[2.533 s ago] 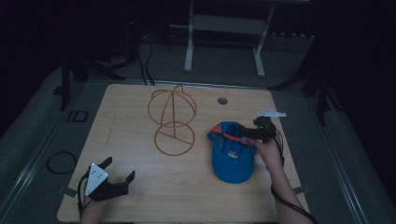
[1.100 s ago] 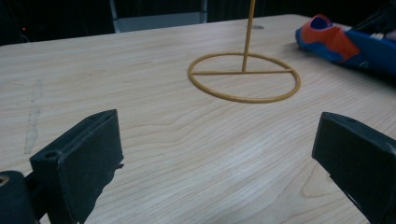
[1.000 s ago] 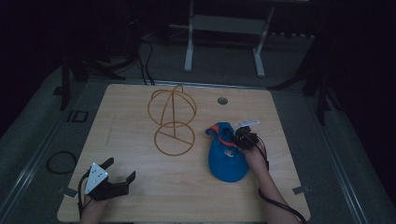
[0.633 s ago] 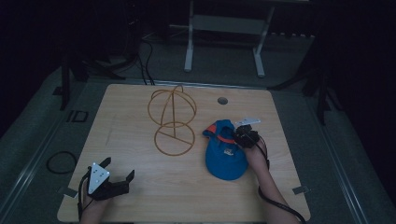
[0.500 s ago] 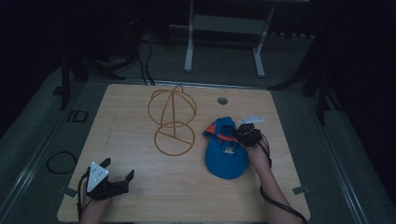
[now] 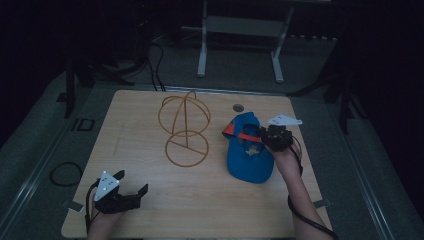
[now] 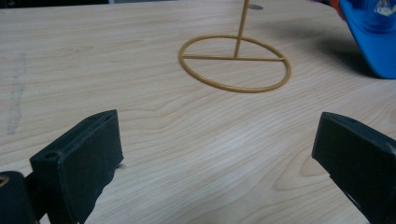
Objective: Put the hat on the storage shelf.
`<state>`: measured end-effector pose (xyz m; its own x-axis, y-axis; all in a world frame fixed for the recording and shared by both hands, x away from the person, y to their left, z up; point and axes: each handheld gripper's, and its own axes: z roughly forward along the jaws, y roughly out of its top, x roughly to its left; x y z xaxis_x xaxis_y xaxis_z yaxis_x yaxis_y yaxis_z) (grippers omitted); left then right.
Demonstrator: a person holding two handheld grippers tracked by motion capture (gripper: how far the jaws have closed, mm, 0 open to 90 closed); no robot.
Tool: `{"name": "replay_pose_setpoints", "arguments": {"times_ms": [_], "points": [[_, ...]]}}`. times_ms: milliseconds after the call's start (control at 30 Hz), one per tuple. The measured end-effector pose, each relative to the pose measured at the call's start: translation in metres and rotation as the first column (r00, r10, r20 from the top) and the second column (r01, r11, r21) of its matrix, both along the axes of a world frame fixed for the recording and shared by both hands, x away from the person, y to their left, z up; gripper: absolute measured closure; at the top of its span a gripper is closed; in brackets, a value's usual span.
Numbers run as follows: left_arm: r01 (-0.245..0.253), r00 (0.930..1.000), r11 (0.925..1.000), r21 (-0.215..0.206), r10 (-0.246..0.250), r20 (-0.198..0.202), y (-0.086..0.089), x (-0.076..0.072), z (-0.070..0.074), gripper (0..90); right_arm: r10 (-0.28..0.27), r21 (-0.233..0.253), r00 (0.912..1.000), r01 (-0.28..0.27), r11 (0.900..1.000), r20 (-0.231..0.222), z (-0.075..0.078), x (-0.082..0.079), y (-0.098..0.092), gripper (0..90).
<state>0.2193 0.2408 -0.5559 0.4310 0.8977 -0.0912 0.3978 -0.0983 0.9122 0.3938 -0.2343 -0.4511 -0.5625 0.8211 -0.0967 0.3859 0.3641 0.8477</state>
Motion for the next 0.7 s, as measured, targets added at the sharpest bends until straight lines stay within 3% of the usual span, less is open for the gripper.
{"name": "replay_pose_setpoints", "arguments": {"times_ms": [33,133,367,500,700], "points": [[0.018,0.9996,0.9990,-0.040,-0.019,-0.022,0.000,0.001,0.005,2.1,0.013,0.016,0.9998,-0.013,1.000,0.017,0.009,-0.005,-0.002,86.9],[0.025,0.9993,0.9981,-0.056,-0.026,-0.025,-0.002,0.003,0.014,2.2,0.025,0.023,0.9988,-0.026,0.999,0.042,0.022,-0.012,-0.004,86.9],[0.055,0.9985,0.9980,-0.033,-0.055,0.009,-0.009,0.009,0.038,2.2,0.055,0.017,0.9947,-0.057,0.998,0.087,0.040,-0.026,-0.002,86.9],[0.118,0.9918,0.9927,0.026,-0.119,0.047,-0.022,0.017,0.068,2.2,0.056,0.033,0.9915,-0.060,0.998,0.117,0.053,-0.036,-0.003,86.9],[0.189,0.9792,0.9815,0.032,-0.191,0.070,-0.037,0.032,0.101,5.4,0.086,0.041,0.9875,-0.092,0.995,0.132,0.058,-0.047,-0.004,86.9]]}}
